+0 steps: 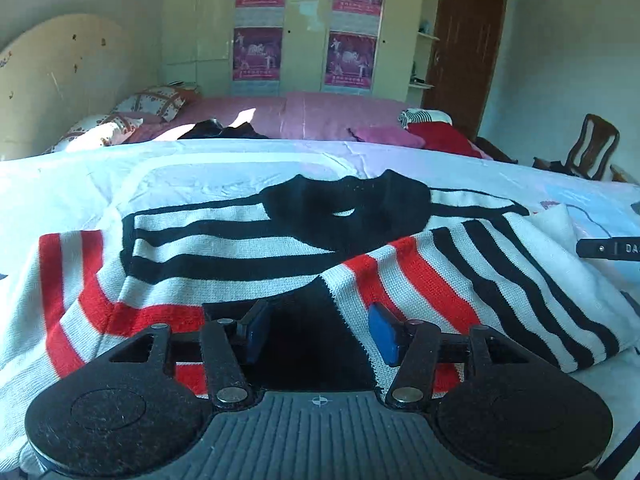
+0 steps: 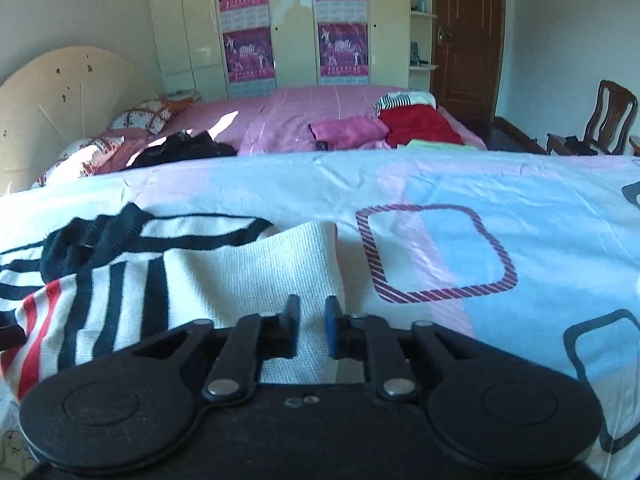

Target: Fold small clothes

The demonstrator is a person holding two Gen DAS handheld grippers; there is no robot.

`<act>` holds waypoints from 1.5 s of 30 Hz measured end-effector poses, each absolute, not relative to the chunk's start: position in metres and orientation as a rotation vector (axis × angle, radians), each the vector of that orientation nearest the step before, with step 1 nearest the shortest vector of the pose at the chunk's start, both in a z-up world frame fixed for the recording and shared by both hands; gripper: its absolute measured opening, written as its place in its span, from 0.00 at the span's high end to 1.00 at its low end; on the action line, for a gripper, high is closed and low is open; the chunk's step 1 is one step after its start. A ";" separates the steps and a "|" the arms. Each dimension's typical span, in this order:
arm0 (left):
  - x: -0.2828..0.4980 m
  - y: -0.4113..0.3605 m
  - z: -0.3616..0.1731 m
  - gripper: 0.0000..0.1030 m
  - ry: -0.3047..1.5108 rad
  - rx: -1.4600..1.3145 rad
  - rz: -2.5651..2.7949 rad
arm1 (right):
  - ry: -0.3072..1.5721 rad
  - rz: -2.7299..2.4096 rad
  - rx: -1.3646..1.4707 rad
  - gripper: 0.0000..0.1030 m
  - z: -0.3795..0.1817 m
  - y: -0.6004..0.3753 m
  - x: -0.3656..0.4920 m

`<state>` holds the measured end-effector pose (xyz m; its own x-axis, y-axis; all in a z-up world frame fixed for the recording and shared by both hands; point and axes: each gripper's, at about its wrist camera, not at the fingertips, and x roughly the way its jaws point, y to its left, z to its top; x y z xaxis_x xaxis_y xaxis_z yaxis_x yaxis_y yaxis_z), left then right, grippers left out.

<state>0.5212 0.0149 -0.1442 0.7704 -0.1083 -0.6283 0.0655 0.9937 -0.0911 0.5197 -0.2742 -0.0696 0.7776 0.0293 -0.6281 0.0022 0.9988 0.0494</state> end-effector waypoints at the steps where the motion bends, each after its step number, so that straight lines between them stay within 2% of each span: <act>1: 0.514 0.021 -0.141 0.27 0.668 -0.091 -0.084 | 0.656 0.019 0.045 0.77 -0.064 -0.273 0.507; 2: 0.502 0.032 -0.138 0.21 0.646 -0.120 -0.057 | 0.649 0.021 0.046 0.77 -0.062 -0.273 0.497; 7: 0.441 0.111 -0.137 0.21 0.579 -0.243 0.105 | 0.659 0.027 0.061 0.77 -0.061 -0.267 0.453; 17: 0.343 0.379 -0.177 0.21 0.433 -0.702 0.594 | 0.684 -0.069 0.103 0.78 -0.059 -0.257 0.425; 18: 0.339 0.395 -0.181 0.23 0.411 -0.751 0.615 | 0.686 -0.072 0.103 0.77 -0.059 -0.253 0.425; 20: 0.338 0.421 -0.191 0.35 0.388 -0.843 0.610 | 0.687 -0.083 0.110 0.77 -0.059 -0.244 0.424; 21: 0.338 0.430 -0.195 0.35 0.380 -0.870 0.595 | 0.686 -0.083 0.120 0.77 -0.057 -0.240 0.423; 29: 0.368 0.455 -0.214 0.37 0.340 -0.954 0.492 | 0.667 -0.088 0.147 0.77 -0.046 -0.212 0.422; 30: 0.368 0.455 -0.214 0.43 0.346 -0.943 0.484 | 0.665 -0.089 0.145 0.77 -0.045 -0.210 0.421; 31: 0.371 0.457 -0.217 0.68 0.368 -0.935 0.492 | 0.663 -0.090 0.142 0.77 -0.044 -0.209 0.422; 32: 0.374 0.461 -0.221 0.88 0.391 -0.938 0.502 | 0.662 -0.092 0.139 0.77 -0.044 -0.208 0.422; 37: 0.375 0.463 -0.221 0.90 0.362 -0.962 0.491 | 0.656 -0.104 0.138 0.77 -0.041 -0.210 0.418; 45: 0.408 0.366 -0.136 0.90 0.286 -0.690 0.261 | 0.644 -0.105 0.136 0.77 -0.037 -0.220 0.413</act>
